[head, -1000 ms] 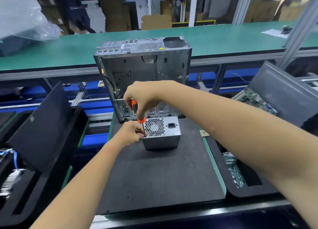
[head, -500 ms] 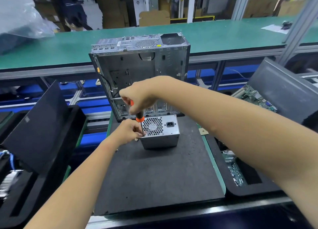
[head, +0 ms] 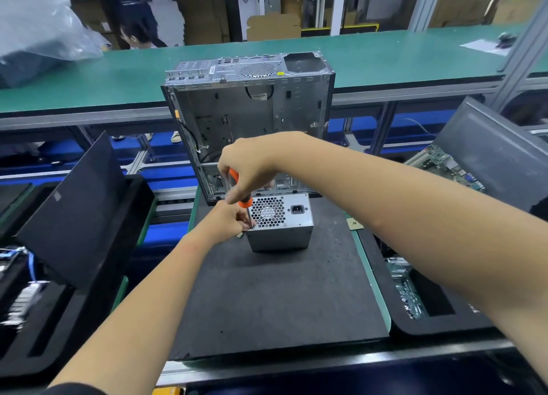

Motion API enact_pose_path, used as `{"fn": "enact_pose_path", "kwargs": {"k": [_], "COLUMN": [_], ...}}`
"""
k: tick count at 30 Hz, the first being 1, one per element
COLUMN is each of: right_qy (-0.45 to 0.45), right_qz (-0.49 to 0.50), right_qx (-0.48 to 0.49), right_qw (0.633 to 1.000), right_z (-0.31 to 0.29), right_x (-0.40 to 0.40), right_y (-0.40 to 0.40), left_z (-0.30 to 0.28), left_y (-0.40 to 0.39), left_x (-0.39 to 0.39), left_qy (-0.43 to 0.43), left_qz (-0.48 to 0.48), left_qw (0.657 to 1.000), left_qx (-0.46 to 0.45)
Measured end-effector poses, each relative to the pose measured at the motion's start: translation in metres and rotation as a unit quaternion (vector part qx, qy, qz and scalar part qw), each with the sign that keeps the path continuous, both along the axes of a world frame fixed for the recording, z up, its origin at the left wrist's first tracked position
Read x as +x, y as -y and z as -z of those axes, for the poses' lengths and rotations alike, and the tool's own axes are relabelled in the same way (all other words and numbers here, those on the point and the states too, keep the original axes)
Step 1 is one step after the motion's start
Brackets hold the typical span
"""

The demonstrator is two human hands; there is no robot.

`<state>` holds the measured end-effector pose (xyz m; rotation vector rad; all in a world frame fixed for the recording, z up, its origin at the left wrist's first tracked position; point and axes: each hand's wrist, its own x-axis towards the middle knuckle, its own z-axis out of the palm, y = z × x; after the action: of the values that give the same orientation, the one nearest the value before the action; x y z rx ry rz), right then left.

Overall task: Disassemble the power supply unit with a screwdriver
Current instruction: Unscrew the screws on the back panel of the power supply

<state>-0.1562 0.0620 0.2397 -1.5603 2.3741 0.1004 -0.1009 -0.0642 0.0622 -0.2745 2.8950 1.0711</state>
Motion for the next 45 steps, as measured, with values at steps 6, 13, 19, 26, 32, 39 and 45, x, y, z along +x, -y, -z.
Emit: {"fn": "enact_pose_path", "kwargs": {"k": [6, 13, 19, 26, 32, 39, 45], "right_qy": [0.019, -0.009, -0.036, -0.07, 0.059, 0.031, 0.011], "right_qz": [0.044, -0.061, -0.004, -0.047, -0.035, 0.002, -0.059], "right_qx": [-0.023, 0.017, 0.028, 0.015, -0.013, 0.01, -0.001], "right_qw": [0.999, 0.998, 0.999, 0.996, 0.998, 0.999, 0.998], "right_z": [0.0, -0.007, -0.003, 0.0, 0.003, 0.003, -0.001], "right_x": [0.005, -0.003, -0.004, -0.007, -0.013, -0.017, -0.017], "right_y": [0.002, -0.003, -0.002, 0.008, 0.003, 0.003, -0.005], "left_z": [-0.003, 0.0, 0.005, 0.005, 0.007, 0.014, 0.012], "left_y": [-0.002, -0.001, 0.001, 0.0, 0.002, 0.001, 0.001], "left_x": [0.003, 0.001, 0.0, -0.001, -0.001, 0.001, 0.0], "left_qy": [-0.02, -0.024, -0.038, -0.032, -0.026, -0.041, -0.04], "left_qz": [-0.003, -0.008, -0.02, -0.008, -0.015, -0.034, -0.042], "left_qw": [1.0, 0.999, 0.999, 0.999, 0.998, 0.997, 0.998], "left_qx": [0.018, 0.019, 0.027, 0.043, 0.048, 0.055, 0.038]}}
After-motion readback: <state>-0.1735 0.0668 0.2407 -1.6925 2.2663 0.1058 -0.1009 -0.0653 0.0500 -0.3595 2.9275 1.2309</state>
